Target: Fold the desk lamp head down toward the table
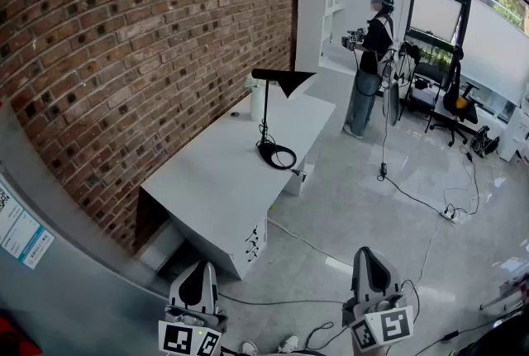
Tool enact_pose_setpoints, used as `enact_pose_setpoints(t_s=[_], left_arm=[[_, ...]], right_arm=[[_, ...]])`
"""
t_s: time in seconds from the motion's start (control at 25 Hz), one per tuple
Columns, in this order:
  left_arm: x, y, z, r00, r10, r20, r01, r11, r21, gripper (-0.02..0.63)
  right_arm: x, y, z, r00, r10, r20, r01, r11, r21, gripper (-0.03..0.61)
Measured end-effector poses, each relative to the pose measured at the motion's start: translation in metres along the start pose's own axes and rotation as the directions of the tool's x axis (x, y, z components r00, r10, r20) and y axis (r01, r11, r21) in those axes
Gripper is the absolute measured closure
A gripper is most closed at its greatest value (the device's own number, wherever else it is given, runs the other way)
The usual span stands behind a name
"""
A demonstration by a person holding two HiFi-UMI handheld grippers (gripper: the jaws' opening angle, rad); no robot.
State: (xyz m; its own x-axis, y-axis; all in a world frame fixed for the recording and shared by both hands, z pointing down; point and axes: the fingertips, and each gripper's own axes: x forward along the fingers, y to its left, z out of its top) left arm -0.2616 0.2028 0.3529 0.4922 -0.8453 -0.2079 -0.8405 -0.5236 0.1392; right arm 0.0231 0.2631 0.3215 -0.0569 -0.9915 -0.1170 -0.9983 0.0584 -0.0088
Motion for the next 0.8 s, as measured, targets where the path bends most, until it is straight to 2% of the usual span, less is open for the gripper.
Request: enact_pose_setpoints(t_s=[0.8], left_arm=[[0.009,-0.019,-0.008,0.999,-0.031,-0.014,0.031,1.0,-0.001,0.606]], right_arm=[[-0.001,0.001,-0.003,0.999,0.036,0.007,-0.036,0.999,0.003,0.56]])
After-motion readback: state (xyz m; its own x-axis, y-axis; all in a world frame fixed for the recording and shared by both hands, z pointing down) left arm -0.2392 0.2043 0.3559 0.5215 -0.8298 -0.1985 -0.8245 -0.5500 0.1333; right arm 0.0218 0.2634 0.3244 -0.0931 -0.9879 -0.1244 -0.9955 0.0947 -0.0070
